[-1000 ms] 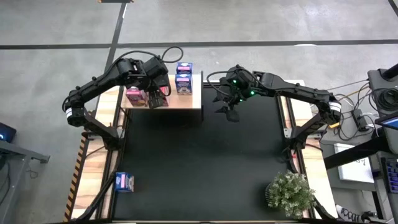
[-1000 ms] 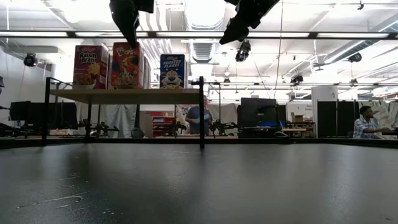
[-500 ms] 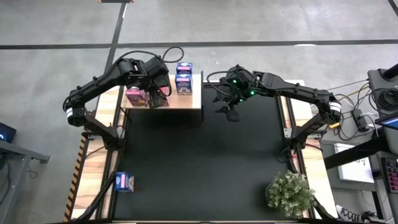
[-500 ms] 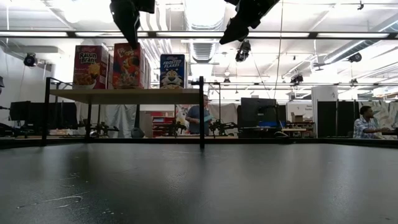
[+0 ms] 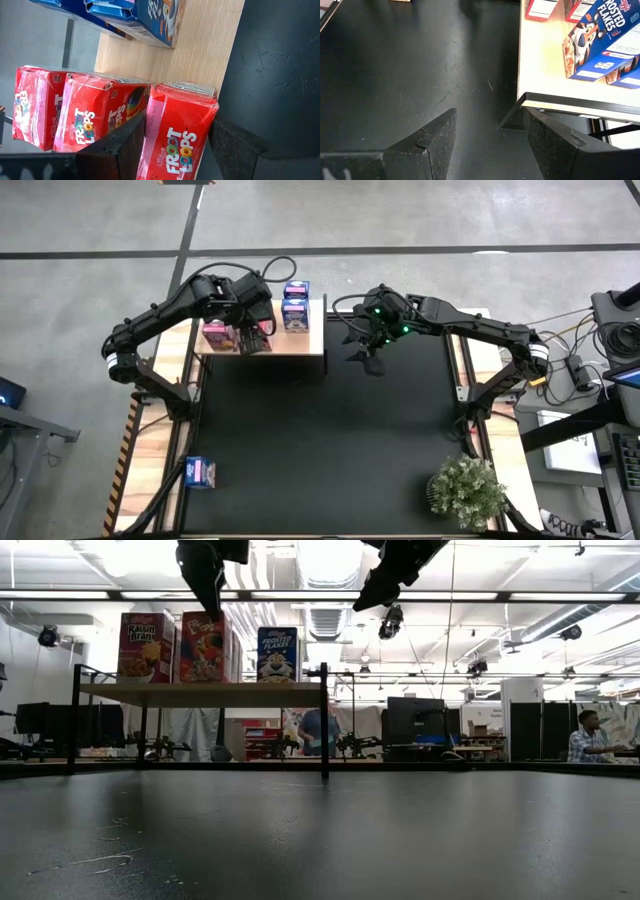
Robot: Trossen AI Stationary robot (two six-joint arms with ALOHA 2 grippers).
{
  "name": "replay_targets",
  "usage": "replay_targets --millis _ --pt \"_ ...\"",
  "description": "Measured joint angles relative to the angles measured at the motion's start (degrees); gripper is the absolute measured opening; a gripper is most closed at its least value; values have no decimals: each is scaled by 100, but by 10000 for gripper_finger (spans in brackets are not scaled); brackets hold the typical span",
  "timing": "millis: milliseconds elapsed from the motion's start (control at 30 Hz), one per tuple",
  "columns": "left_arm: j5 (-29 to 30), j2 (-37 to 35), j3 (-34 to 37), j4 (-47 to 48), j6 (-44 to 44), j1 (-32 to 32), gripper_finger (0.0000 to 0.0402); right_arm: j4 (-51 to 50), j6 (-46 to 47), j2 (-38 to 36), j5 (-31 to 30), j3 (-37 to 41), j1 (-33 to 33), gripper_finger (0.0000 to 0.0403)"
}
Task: Stack cereal on shelf
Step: Align the red cereal box with the other red cereal box on the shelf, then align the blue cereal box with the other blue cereal box on the shelf
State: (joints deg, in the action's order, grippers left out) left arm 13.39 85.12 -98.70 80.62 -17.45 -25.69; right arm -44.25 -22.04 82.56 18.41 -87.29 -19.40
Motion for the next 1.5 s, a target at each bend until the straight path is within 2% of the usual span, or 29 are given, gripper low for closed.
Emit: replay_targets --millis 267,600,1167,1367,1500 --pt "0 0 9 -6 -23 -1 196 0 42 0 0 0 0 219" --pt "0 0 24 -4 -100 0 231 -2 44 0 0 0 0 219" --pt "0 0 -250 40 -149 17 233 -2 46 0 0 0 0 219" --pt "-86 0 -473 116 264 212 233 4 42 -38 -2 0 39 219" --pt "-90 -17 -592 194 928 637 233 107 1 -108 -1 63 217 219"
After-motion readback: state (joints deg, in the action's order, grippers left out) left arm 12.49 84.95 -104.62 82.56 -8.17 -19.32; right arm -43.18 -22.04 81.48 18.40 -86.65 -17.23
